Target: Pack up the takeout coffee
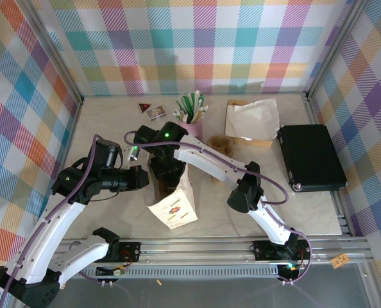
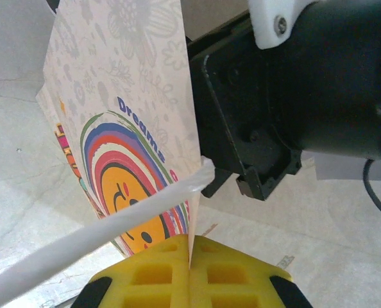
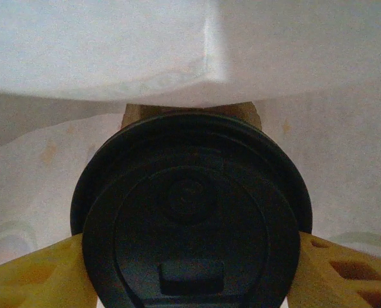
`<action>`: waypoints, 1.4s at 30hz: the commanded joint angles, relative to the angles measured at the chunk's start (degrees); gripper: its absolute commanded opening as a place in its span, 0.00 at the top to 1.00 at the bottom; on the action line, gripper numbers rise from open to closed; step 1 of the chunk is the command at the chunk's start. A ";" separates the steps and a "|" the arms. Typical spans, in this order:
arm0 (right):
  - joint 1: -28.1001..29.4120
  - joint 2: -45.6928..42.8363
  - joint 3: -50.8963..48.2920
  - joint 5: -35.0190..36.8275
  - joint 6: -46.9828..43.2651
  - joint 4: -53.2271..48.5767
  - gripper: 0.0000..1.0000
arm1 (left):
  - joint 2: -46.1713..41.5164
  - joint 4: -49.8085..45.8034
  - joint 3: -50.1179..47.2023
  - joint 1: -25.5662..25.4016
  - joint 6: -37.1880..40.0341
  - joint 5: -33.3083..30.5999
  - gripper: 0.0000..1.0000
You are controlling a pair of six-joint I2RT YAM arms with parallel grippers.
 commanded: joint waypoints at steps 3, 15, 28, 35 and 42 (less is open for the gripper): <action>0.88 -0.75 -2.63 0.55 0.11 1.32 0.49 | 0.64 -1.18 0.55 0.22 2.27 1.80 1.00; 0.97 -1.72 -3.99 0.94 -1.54 1.38 0.49 | 0.77 -2.60 3.48 0.21 1.26 -1.29 1.00; 1.15 -3.23 0.05 -0.81 -2.08 0.82 0.50 | 2.56 -5.40 7.65 -3.07 0.13 -7.48 1.00; 1.16 -2.49 -3.05 -1.65 -2.86 3.15 0.48 | 4.21 -3.78 7.75 -6.96 -0.13 -11.37 1.00; 1.17 -1.23 -4.53 -1.47 -4.00 4.20 0.47 | 4.52 -2.47 6.97 -8.36 0.24 -12.59 1.00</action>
